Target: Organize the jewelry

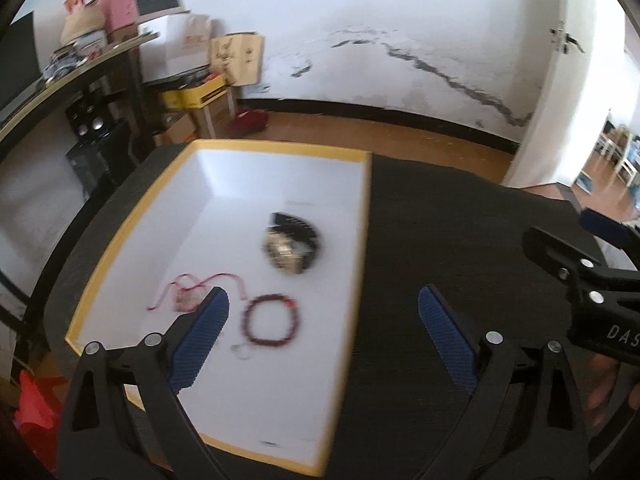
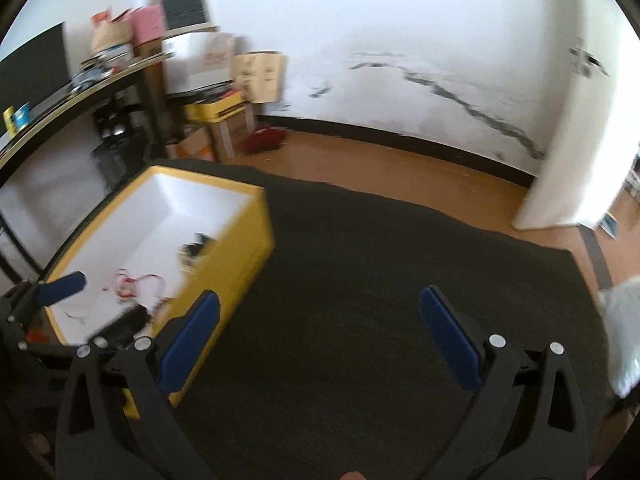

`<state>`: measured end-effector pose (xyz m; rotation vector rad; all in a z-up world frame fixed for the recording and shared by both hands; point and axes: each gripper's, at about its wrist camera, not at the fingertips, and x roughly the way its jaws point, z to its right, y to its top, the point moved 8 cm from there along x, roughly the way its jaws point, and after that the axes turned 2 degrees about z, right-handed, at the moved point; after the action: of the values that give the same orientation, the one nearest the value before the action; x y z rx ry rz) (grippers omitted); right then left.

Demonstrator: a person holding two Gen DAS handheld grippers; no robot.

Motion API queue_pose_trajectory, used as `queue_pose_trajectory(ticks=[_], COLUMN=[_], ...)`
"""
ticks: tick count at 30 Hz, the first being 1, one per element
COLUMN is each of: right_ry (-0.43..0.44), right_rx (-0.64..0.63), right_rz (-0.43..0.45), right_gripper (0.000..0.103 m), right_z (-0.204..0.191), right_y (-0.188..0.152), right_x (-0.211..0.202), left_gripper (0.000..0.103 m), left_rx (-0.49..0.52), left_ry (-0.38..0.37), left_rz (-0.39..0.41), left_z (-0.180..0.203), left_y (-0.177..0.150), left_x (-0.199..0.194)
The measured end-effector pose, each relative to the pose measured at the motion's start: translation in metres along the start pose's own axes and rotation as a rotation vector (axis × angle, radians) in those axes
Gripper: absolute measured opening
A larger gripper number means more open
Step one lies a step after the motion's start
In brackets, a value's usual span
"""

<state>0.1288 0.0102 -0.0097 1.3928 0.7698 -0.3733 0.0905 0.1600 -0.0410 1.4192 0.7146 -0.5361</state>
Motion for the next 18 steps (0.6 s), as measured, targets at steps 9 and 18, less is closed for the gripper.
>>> queue_pose_trajectory(ticks=[9, 18], right_ry=[-0.198, -0.24], right_rx=[0.187, 0.267], right_rz=[-0.027, -0.032], right_gripper=[0.097, 0.097], right_z=[0.146, 0.203], right_y=[-0.068, -0.109], right_x=[-0.057, -0.081], left_gripper=[0.093, 0.093], left_rx=[0.126, 0.219], left_ry=[-0.132, -0.176], left_rz=[0.009, 0.012], left_z=[0.122, 0.196], left_y=[-0.014, -0.034], left_x=[-0.012, -0.017])
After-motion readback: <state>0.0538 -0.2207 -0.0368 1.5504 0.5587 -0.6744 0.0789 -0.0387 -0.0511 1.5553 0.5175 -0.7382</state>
